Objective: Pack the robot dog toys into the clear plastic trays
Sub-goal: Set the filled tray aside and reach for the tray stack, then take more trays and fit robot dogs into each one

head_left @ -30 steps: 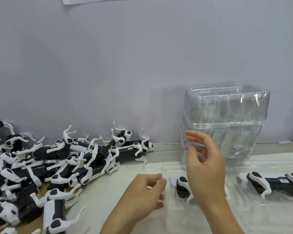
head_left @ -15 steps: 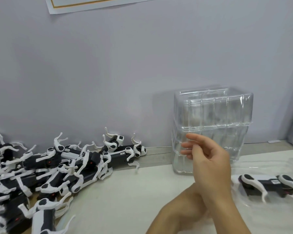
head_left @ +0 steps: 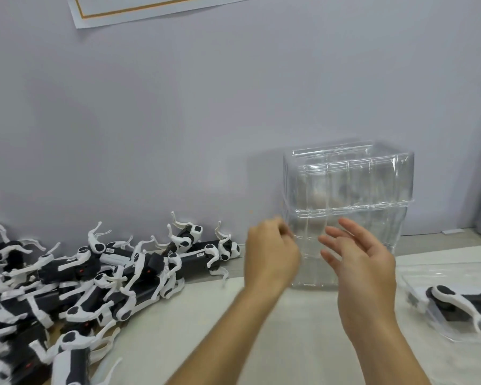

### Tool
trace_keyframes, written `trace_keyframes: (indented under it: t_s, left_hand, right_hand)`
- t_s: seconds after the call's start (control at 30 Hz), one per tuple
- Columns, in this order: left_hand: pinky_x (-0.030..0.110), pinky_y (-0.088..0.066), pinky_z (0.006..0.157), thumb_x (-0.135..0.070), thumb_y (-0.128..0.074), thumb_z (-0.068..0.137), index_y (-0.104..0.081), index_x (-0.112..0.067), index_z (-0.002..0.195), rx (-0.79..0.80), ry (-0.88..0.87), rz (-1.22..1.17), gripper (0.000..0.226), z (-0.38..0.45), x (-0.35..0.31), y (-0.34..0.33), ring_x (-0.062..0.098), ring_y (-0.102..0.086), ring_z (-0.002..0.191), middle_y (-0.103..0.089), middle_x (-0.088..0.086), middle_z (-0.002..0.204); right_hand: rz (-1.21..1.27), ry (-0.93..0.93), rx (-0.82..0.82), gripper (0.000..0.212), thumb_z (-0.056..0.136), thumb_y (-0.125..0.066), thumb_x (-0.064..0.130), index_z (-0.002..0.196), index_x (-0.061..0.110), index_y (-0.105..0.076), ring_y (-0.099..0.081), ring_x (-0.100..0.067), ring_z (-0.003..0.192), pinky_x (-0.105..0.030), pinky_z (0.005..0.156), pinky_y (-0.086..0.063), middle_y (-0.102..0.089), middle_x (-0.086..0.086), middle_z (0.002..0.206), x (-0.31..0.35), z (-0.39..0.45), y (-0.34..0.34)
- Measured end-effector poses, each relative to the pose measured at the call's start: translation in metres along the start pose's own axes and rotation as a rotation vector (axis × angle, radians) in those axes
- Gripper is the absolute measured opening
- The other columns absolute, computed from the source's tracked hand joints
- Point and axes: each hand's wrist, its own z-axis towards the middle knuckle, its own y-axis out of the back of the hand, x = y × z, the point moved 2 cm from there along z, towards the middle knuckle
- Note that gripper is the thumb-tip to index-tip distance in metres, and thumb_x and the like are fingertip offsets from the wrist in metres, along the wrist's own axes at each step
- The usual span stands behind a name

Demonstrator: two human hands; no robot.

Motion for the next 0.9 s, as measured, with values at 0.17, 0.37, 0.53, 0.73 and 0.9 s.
trace_keyframes:
  t_s: [0.17, 0.37, 0.53, 0.73, 0.9]
  left_hand:
    - [0.027, -0.032, 0.097, -0.021, -0.061, 0.09, -0.057, -0.013, 0.122, -0.036, -0.524, 0.186, 0.033, 0.055, -0.056, 0.044, 0.019, -0.043, 0.115, -0.056, 0.001, 0.123]
    - [0.04, -0.043, 0.098, -0.027, -0.062, 0.096, -0.067, -0.018, 0.104, 0.353, -0.466, 0.388, 0.013, 0.097, -0.097, 0.032, 0.014, -0.053, 0.09, -0.059, -0.008, 0.089]
    - [0.02, -0.048, 0.076, -0.008, -0.06, 0.094, -0.074, -0.01, 0.096, 0.129, -0.411, 0.197, 0.014, 0.111, -0.111, 0.047, 0.018, -0.065, 0.088, -0.069, 0.006, 0.093]
    - [0.017, -0.038, 0.055, -0.024, -0.065, 0.095, -0.073, -0.001, 0.09, 0.257, -0.406, 0.232, 0.026, 0.107, -0.121, 0.057, 0.015, -0.047, 0.064, -0.059, 0.005, 0.071]
    - [0.009, -0.034, 0.049, -0.021, -0.067, 0.094, -0.076, -0.006, 0.085, 0.125, -0.44, 0.126, 0.02, 0.081, -0.119, 0.064, 0.008, -0.04, 0.052, -0.051, -0.001, 0.059]
  right_hand:
    - [0.217, -0.13, 0.052, 0.032, 0.098, -0.057, 0.006, 0.129, 0.011, -0.058, -0.07, -0.016, 0.105, -0.029, 0.082, -0.053, -0.068, -0.004, 0.12, -0.002, 0.006, -0.006]
    - [0.338, -0.166, 0.076, 0.031, 0.098, -0.057, 0.01, 0.13, 0.008, -0.059, -0.07, -0.016, 0.107, -0.031, 0.083, -0.052, -0.07, -0.005, 0.122, -0.001, 0.008, -0.006]
    - [0.313, -0.161, 0.095, 0.031, 0.098, -0.058, 0.012, 0.129, 0.012, -0.059, -0.071, -0.012, 0.104, -0.031, 0.084, -0.053, -0.071, 0.0, 0.12, -0.003, 0.007, -0.006]
    - [0.32, -0.146, 0.137, 0.033, 0.096, -0.06, 0.02, 0.127, 0.012, -0.061, -0.07, -0.015, 0.108, -0.03, 0.083, -0.052, -0.072, 0.0, 0.118, -0.002, 0.006, -0.008]
    - [0.359, -0.078, 0.244, 0.042, 0.08, -0.065, 0.037, 0.117, 0.017, -0.067, -0.069, -0.017, 0.109, -0.034, 0.087, -0.049, -0.072, 0.001, 0.118, 0.012, -0.001, -0.016]
